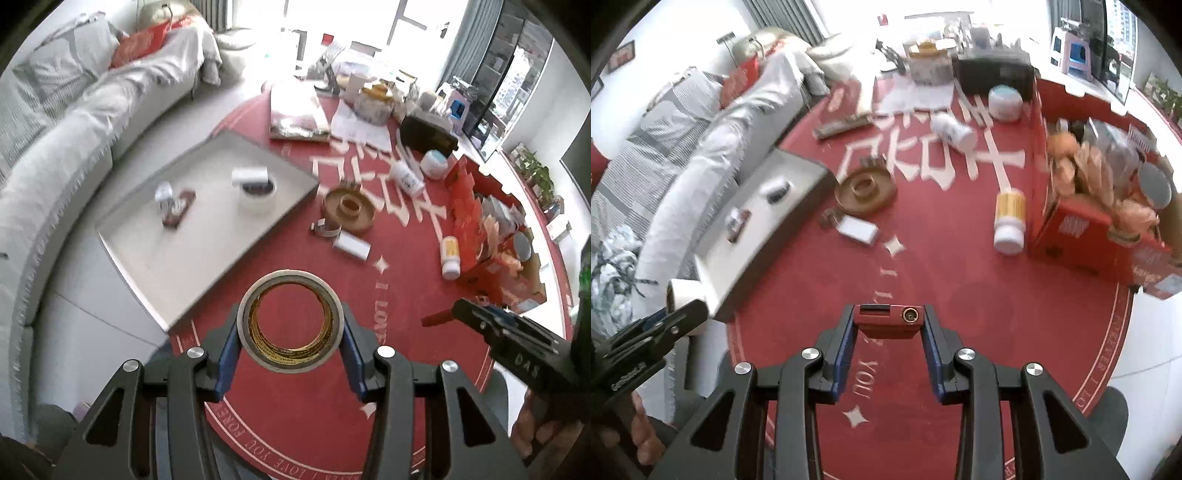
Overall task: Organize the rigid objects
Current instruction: 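Carry the tape roll in the left tool while the right tool carries the red box over the tray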
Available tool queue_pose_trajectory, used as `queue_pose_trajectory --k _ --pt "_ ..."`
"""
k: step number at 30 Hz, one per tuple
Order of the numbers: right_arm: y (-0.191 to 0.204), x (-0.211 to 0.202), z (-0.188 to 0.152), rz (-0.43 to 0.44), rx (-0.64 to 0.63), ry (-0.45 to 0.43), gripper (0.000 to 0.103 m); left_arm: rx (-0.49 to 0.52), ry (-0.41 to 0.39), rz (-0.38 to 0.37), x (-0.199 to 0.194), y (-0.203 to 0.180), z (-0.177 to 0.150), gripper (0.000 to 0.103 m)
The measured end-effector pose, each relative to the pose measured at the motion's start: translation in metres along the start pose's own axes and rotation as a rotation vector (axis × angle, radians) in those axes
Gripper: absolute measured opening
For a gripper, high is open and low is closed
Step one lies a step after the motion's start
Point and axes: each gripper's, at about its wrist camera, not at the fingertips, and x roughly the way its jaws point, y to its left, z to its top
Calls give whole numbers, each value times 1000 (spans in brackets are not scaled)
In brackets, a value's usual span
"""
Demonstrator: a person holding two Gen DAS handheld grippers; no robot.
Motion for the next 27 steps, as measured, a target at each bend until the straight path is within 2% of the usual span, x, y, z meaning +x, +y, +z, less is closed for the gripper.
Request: queue_pose_trajectory --k 3,10,17,20,27 --pt "16 -12 13 4 -45 -36 36 3 -35 31 -11 0 18 52" --pt "65 -26 52 73 -110 -92 36 -95 -132 101 -34 37 62 52" --pt "118 -21 91 126 -177 -86 36 -180 -187 127 -39 76 91 52" --pt "139 -14 102 129 -212 -80 36 -204 -174 156 -25 91 95 52" --pt "176 30 112 125 -253 -8 36 -265 -66 207 30 126 87 52"
